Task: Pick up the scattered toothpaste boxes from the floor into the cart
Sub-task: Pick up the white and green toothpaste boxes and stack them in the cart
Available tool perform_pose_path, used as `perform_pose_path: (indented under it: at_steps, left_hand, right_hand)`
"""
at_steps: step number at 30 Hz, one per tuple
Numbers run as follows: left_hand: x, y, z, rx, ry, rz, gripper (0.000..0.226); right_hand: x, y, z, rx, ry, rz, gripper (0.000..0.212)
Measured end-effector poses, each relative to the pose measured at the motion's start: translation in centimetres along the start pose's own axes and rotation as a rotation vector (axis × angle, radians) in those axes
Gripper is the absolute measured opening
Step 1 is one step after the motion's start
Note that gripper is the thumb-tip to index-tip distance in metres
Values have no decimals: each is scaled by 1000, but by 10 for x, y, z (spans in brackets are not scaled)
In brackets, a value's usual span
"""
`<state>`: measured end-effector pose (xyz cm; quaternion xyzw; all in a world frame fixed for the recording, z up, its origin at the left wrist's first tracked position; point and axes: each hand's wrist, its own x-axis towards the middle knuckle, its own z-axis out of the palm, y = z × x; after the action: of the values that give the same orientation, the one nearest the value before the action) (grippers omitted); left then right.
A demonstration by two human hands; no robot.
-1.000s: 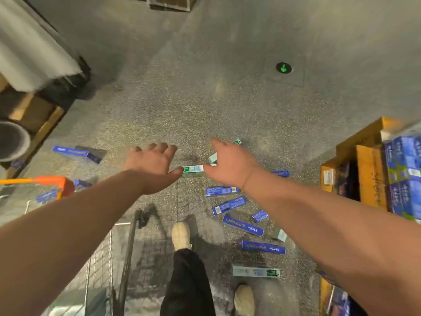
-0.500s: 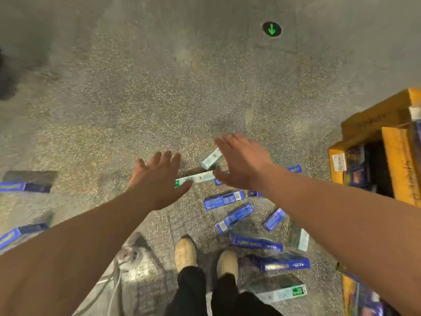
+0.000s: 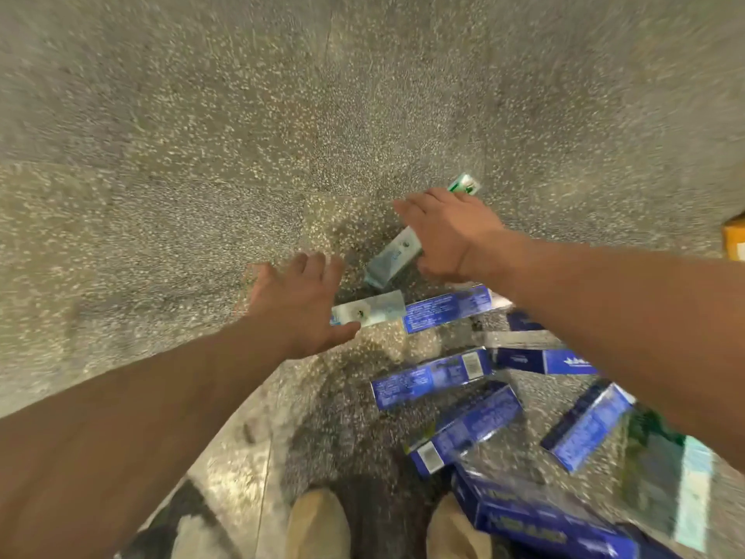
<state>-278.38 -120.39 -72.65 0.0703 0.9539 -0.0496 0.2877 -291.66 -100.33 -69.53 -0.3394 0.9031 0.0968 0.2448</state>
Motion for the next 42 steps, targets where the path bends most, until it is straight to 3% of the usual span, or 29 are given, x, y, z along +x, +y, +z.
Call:
perform_pose_path:
  at_steps: [5, 7, 11, 15, 20, 27, 30, 36, 39, 42]
  left_hand:
    - [55, 1, 62, 55, -17, 37, 117]
    - [65, -1, 74, 35, -10, 55, 111]
    - [64, -2, 74, 42, 30, 143, 78]
    - [61, 3, 65, -38, 94, 146, 81]
    - [74, 4, 49, -290, 201, -142, 78]
    - [76, -30, 57, -315, 192, -258, 76]
    - [68, -47, 64, -223, 120, -267, 59]
    - [55, -76, 86, -438, 70, -319, 21]
    - [50, -85, 96, -485, 58, -351, 20]
    - [47, -86, 94, -574, 30, -405, 35]
  right_hand:
    - [62, 21, 63, -105, -12, 46, 97]
    - [79, 25, 81, -147, -19, 70, 91]
    - [93, 28, 95, -201, -20, 101, 58]
    - [95, 21, 84, -208, -40, 108, 33]
    - [88, -10, 75, -138, 74, 77, 30]
    - [89, -81, 69, 205, 66, 59, 35]
    - [90, -103, 72, 248, 92, 17, 30]
    - [94, -125, 79, 311, 88, -80, 31]
    - [89, -122, 77, 322, 203, -9, 44]
    - [82, -120, 72, 439, 325, 148, 37]
